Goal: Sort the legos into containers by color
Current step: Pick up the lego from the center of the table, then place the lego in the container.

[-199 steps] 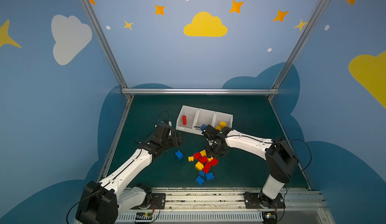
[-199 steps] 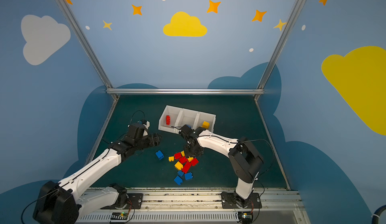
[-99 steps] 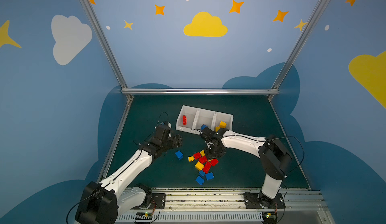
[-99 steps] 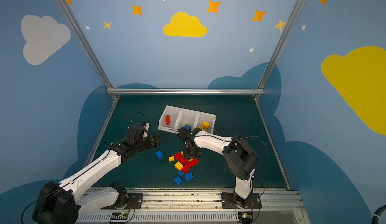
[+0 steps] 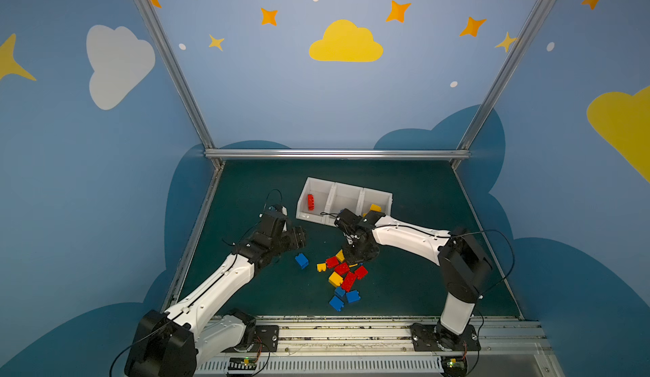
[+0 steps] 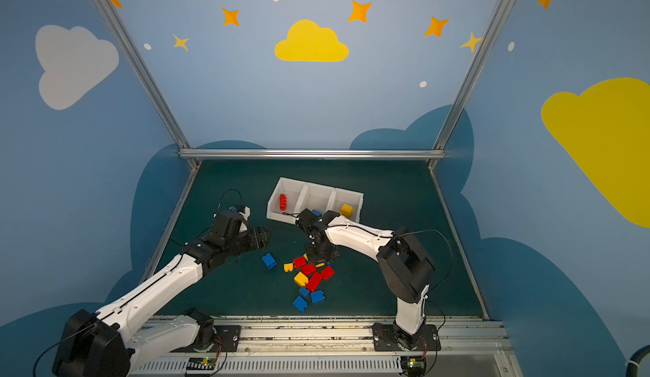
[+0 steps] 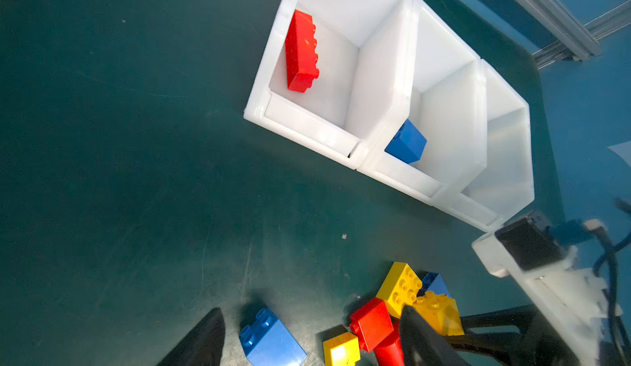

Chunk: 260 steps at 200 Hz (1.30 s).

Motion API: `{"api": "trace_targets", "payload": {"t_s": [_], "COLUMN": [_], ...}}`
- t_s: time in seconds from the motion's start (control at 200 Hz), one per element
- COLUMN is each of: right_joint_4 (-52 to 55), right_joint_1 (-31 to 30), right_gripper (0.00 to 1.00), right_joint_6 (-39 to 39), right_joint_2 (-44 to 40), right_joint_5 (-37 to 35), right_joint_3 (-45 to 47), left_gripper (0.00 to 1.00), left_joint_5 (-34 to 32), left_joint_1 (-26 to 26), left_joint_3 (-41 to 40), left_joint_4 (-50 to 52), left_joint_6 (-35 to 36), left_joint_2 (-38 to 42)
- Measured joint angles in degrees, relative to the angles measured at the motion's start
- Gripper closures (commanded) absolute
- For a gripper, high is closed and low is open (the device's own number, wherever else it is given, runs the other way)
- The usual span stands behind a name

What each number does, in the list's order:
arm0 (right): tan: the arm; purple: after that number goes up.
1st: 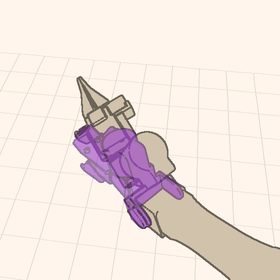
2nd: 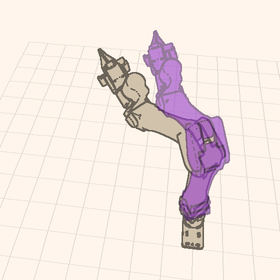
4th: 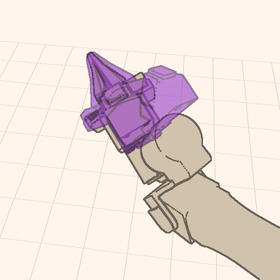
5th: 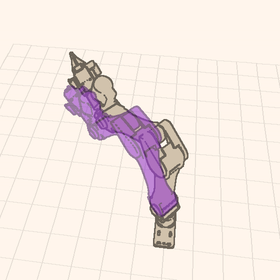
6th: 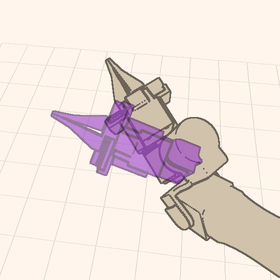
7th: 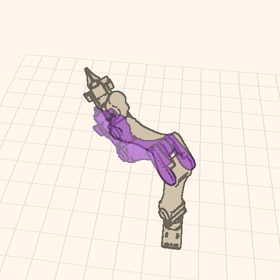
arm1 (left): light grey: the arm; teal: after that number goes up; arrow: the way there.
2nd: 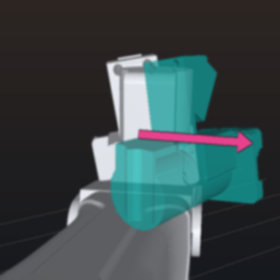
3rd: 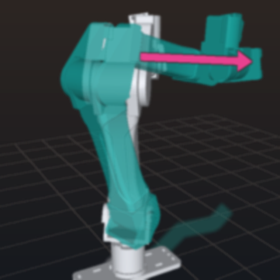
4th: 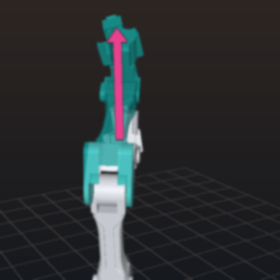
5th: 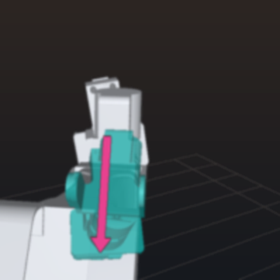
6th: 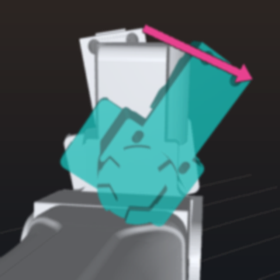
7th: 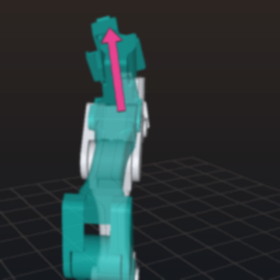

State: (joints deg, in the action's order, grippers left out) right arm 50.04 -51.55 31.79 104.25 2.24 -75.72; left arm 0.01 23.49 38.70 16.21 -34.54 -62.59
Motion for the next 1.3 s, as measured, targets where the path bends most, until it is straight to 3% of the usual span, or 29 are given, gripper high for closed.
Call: {"api": "trace_targets", "payload": {"t_s": [0.175, 0.415, 0.691, 0.916, 0.976, 1.061, 1.126, 1.302], "right_joint_4": [3.15, 6.88, 9.31, 11.21, 11.54, 11.63, 11.85, 12.2], "right_joint_1": [2.69, 12.83, 20.48, 23.39, 23.8, 24.3, 24.46, 24.46], "right_gripper": [0.71, 0.71, 0.71, 0.69, 0.64, 0.47, 0.4, 0.33], "right_joint_6": [-3.54, -9.99, -15.63, -17.38, -17.55, -17.68, -17.86, -18.14], "right_joint_2": [-2.45, -2.8, 7.74, 13.62, 13.62, 13.6, 13.6, 13.46], "right_joint_5": [-0.83, -2.71, -4.17, -4.17, -4.2, -4.37, -4.59, -4.96], "right_joint_3": [-6.21, -17.7, -28.2, -30.91, -31.23, -31.47, -31.47, -31.5], "left_gripper": [0.2, 0.2, 0.19, 0.2, 0.2, 0.19, 0.2, 0.2], "left_joint_5": [-0.09, -0.96, -1.05, -0.92, -0.87, -0.81, -0.66, 0.0], "left_joint_1": [0.0, 0.0, -0.13, -0.13, -0.13, -0.13, -0.13, -0.13], "left_joint_3": [-0.04, -1.75, -2.34, -2.51, -2.51, -2.51, -2.51, -2.51], "left_joint_4": [0.66, 1.68, 2.95, 3.58, 3.74, 3.91, 3.89, 3.87], "left_joint_6": [-0.02, 0.0, 0.0, -0.2, -0.22, -0.22, -0.22, -0.2], "left_joint_2": [1.14, 4.04, 5.11, 6.25, 6.25, 6.25, 6.25, 6.08]}}
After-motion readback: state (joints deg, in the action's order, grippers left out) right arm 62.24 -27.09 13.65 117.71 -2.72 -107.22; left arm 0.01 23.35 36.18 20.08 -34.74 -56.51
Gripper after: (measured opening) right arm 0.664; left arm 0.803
